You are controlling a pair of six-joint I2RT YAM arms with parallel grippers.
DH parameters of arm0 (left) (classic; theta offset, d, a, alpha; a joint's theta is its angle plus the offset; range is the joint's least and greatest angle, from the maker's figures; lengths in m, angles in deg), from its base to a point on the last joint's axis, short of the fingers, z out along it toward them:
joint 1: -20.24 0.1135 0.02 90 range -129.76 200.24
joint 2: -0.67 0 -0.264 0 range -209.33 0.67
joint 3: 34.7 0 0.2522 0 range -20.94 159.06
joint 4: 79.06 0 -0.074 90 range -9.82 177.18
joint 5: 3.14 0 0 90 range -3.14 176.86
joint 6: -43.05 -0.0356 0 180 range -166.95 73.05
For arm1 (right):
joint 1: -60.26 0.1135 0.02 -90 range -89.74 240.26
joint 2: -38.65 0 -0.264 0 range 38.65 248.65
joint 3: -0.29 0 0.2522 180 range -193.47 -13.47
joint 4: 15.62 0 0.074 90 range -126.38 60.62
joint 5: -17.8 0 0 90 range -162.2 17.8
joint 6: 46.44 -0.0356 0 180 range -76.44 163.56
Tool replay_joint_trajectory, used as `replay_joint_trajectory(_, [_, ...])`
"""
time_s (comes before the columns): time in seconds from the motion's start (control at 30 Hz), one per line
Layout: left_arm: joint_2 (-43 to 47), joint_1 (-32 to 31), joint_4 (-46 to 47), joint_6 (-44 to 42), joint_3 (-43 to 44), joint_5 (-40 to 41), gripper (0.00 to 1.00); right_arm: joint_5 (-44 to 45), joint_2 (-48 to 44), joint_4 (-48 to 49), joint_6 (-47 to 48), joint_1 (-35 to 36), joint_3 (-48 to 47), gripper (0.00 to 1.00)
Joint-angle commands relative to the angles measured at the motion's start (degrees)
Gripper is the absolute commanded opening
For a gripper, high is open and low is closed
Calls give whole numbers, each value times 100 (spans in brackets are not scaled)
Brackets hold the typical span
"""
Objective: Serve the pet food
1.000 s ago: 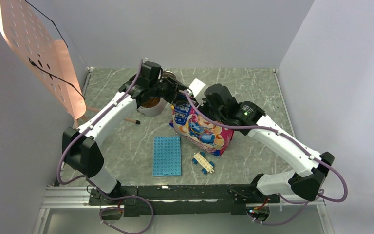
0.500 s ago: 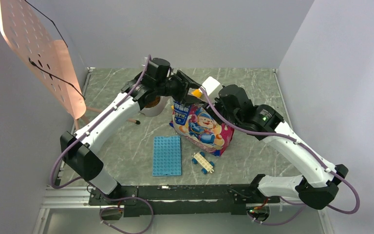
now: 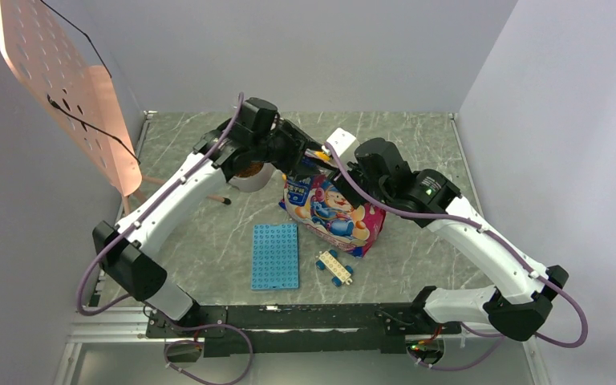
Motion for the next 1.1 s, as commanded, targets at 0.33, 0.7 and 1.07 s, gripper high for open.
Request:
replay_joint_trajectory(0.33, [-79,-216,639,325,-291,371,54,43,-96,-50,-142,-36,-169,54])
replay_joint_trajectory(0.7, [626,-193,2284,323,-1887,1209,0,991,54,461,115,43,44,40])
replay_joint_trajectory(1.07, [-300,71,-648,486,493,-419,0,780,69,916,602,485,538,58])
